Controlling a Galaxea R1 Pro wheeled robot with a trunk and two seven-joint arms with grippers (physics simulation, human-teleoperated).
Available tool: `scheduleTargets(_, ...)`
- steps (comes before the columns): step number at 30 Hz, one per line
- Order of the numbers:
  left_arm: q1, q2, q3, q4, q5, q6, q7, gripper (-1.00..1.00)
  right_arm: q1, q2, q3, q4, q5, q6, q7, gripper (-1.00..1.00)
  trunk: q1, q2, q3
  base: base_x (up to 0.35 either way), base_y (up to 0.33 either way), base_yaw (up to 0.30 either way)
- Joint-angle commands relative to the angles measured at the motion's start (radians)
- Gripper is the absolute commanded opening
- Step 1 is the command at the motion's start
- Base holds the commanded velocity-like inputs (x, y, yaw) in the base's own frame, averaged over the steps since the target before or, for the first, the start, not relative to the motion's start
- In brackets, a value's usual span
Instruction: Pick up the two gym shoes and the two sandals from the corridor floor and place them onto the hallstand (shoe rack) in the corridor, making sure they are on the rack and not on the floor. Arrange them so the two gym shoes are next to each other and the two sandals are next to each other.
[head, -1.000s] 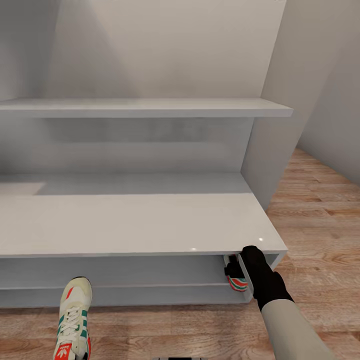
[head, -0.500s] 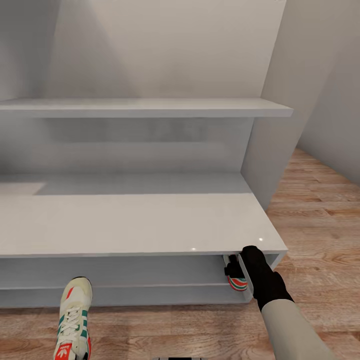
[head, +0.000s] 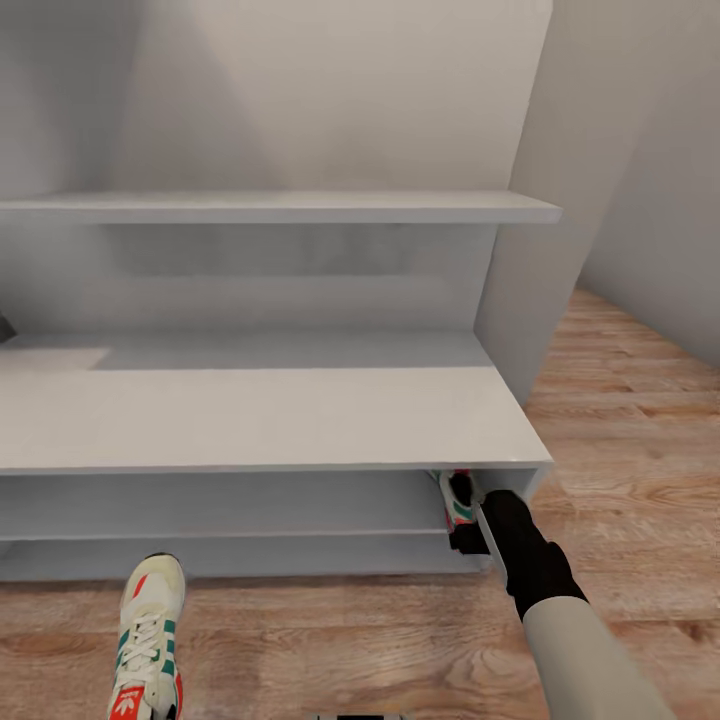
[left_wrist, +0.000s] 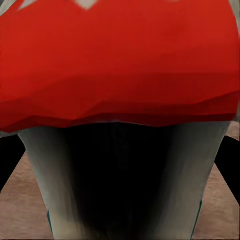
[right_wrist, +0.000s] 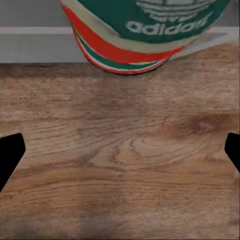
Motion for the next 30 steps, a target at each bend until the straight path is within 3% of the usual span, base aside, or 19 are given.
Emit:
scheduleTargets(1, 0.0, 0.0, 0.0, 0.0, 0.0, 0.0, 0.0, -1.0, 0.0, 0.0, 0.0, 0.0, 0.0, 0.0, 0.0, 1.0, 0.0, 0.0, 0.0, -0.334, 0.0, 0.0)
scheduleTargets(30, -0.001, -0.001, -0.001, 0.0, 0.0, 0.0, 0.001, -1.0, 0.0, 0.001, 0.001, -0.001, 0.001, 0.0, 0.002, 1.0, 0.0, 0.0, 0.0, -0.337, 0.0, 0.0)
